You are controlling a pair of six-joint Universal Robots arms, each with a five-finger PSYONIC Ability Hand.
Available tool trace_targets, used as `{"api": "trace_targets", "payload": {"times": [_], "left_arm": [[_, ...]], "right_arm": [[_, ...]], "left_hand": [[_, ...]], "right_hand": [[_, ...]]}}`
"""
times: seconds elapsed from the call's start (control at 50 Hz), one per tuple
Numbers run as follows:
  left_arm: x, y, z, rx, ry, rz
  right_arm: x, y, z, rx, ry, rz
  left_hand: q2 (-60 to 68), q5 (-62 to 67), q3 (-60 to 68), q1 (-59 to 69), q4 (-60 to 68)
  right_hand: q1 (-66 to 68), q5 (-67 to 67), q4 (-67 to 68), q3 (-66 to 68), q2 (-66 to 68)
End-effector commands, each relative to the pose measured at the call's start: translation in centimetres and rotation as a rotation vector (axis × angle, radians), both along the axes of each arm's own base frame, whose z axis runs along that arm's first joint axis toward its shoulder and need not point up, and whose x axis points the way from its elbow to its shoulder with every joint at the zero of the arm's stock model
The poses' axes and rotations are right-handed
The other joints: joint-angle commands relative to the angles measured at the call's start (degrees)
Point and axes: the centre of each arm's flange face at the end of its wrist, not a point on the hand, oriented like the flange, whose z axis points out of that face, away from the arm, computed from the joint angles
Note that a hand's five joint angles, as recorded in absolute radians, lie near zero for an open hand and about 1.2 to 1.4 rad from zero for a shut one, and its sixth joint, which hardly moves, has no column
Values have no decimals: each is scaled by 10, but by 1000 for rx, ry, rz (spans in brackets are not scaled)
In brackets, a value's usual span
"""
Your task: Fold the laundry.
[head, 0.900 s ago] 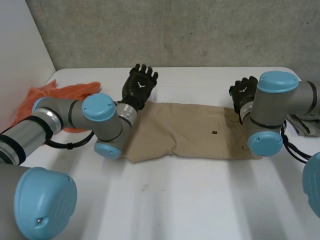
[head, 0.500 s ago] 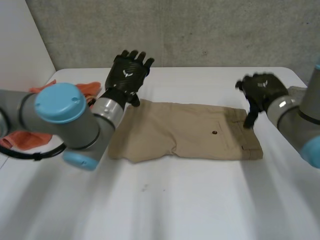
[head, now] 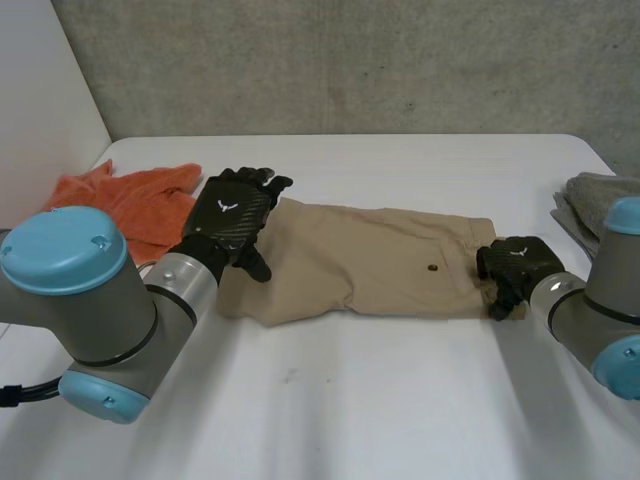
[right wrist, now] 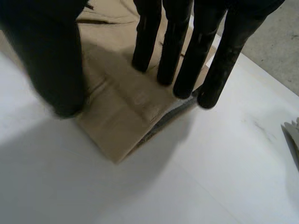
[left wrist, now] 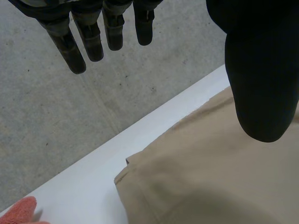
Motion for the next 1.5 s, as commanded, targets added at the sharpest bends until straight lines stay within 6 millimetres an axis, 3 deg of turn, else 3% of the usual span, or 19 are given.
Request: {"api": "trace_targets", "payload": {"times": [0.02, 0.14, 0.26, 0.38, 0.44, 0.46, 0.56, 0.66, 0.72, 0.78, 0.8, 0.88, 0.98, 1.04, 1.12, 1.2, 1.28, 1.4, 1.5], "left_arm": [[0, 0, 0, -1, 1, 1], [1, -2, 4, -10, 6, 5], [5, -5, 12, -28, 19, 21], [6, -4, 14, -32, 21, 22], [6, -4, 15, -33, 22, 22], [6, -4, 15, -35, 22, 22], [5, -4, 18, -41, 26, 22], [3, -4, 22, -55, 33, 19], [1, -6, 26, -70, 40, 18], [-2, -13, 34, -100, 51, 21], [-3, -15, 37, -107, 57, 22], [-9, -26, 48, -143, 80, 44], [-35, -31, 47, -150, 101, 30], [-49, -25, 43, -136, 99, -5], [-71, -15, 30, -86, 69, -59], [-94, -3, 11, -17, 21, -115], [-106, -2, -17, 78, -52, -133], [-105, -4, -52, 184, -149, -127], [-96, -1, -74, 268, -245, -120]], "right_arm": [[-15, -11, 1, -31, 38, -56], [-36, -14, 27, -81, 45, -104], [-85, -25, 47, -161, 226, -171], [-88, -32, 61, -252, 427, -114], [-51, -23, 87, -362, 416, -22], [-29, -16, 95, -405, 398, 38], [34, 13, 104, -507, 347, 244], [109, 73, 83, -538, 262, 577], [135, 104, 67, -505, 230, 705], [143, 115, 58, -474, 216, 740], [144, 116, 53, -446, 203, 739], [142, 112, 55, -356, 110, 664], [127, 93, 76, -221, -113, 463], [91, 58, 99, -172, -268, 267], [59, 33, 107, -103, -381, 118], [55, 28, 96, -34, -375, 93], [58, 15, 70, 33, -318, 80], [62, 4, 30, 126, -197, 94], [63, -2, 13, 140, -142, 111]], "left_hand": [[-18, -27, -22, -10, -17], [-18, -27, -22, -10, -17], [-18, -27, -22, -10, -17], [-18, -27, -22, -10, -17], [-18, -27, -22, -10, -17], [-18, -27, -22, -10, -17], [-18, -27, -22, -10, -17], [-18, -27, -22, -10, -17], [-18, -26, -22, -9, -17], [-16, -24, -20, -7, -15], [-16, -24, -20, -7, -15], [-14, -23, -19, -6, -13], [-11, -19, -15, -2, -10], [-9, -18, -13, -1, -8], [-4, -13, -8, 4, -3], [-2, -11, -7, 6, -1], [6, -3, 2, 14, 7], [8, -1, 3, 16, 9], [8, -1, 3, 16, 9]], "right_hand": [[421, 371, 351, 350, 347], [421, 371, 351, 350, 347], [421, 371, 351, 350, 347], [421, 371, 351, 350, 347], [421, 371, 351, 350, 347], [421, 371, 351, 350, 347], [421, 371, 351, 350, 347], [421, 371, 351, 350, 347], [421, 371, 351, 350, 347], [421, 371, 351, 350, 347], [308, 259, 239, 238, 234], [-279, -329, -349, -350, -353], [-279, -329, -349, -350, -353], [-279, -329, -349, -350, -353], [-279, -329, -349, -350, -353], [-279, -329, -349, -350, -353], [-279, -329, -349, -350, -353], [-279, -329, -349, -350, -353], [-279, -329, -349, -350, -353]]}}
